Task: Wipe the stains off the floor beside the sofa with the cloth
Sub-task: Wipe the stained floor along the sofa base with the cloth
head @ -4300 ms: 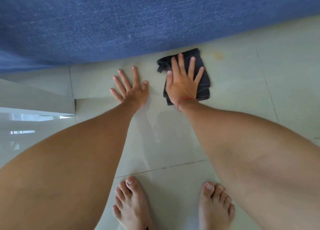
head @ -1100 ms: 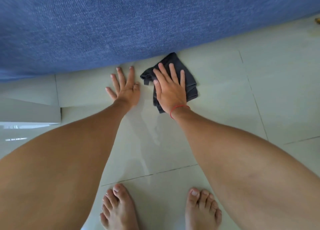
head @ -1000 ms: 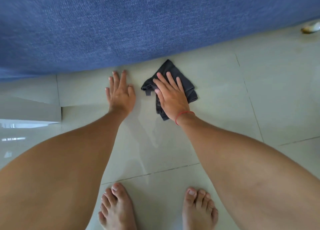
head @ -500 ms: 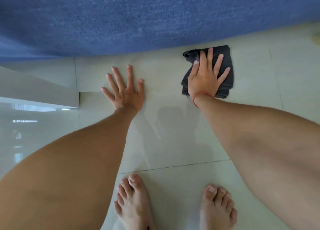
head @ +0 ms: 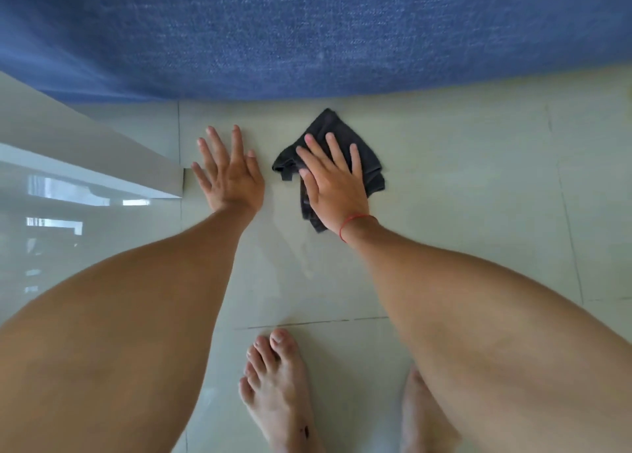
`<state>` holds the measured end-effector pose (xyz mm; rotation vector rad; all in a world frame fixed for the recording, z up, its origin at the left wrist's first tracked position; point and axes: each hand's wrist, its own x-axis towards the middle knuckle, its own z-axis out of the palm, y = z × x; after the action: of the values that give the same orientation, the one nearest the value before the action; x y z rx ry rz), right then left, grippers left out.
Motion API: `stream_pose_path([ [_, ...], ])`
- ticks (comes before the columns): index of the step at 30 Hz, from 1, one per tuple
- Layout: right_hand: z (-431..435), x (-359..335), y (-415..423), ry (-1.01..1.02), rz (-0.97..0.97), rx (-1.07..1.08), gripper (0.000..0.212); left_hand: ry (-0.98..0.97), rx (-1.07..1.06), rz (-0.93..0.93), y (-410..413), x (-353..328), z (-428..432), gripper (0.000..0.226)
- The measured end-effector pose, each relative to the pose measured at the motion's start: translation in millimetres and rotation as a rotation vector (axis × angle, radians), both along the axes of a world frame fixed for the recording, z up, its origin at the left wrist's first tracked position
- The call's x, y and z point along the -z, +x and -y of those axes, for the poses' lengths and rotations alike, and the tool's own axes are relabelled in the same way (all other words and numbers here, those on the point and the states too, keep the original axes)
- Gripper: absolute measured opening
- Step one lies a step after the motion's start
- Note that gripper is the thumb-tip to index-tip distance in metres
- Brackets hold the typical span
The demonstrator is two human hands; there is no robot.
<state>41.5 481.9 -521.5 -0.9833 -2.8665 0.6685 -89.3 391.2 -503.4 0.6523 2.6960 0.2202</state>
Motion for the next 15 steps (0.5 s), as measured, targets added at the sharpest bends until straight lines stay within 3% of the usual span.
stream_pose_path([
  [6,-16.1,-1.9,61.8,-0.008,0.037,-0.067,0.042,-0.075,0.060,0.136,-7.3,8.1,16.5,0.058],
  [15,-47.9,0.9,7.8,0.030,0.065,0.389,0.044,-0.073,0.084,0.083,-5.3,9.8,10.6,0.058],
])
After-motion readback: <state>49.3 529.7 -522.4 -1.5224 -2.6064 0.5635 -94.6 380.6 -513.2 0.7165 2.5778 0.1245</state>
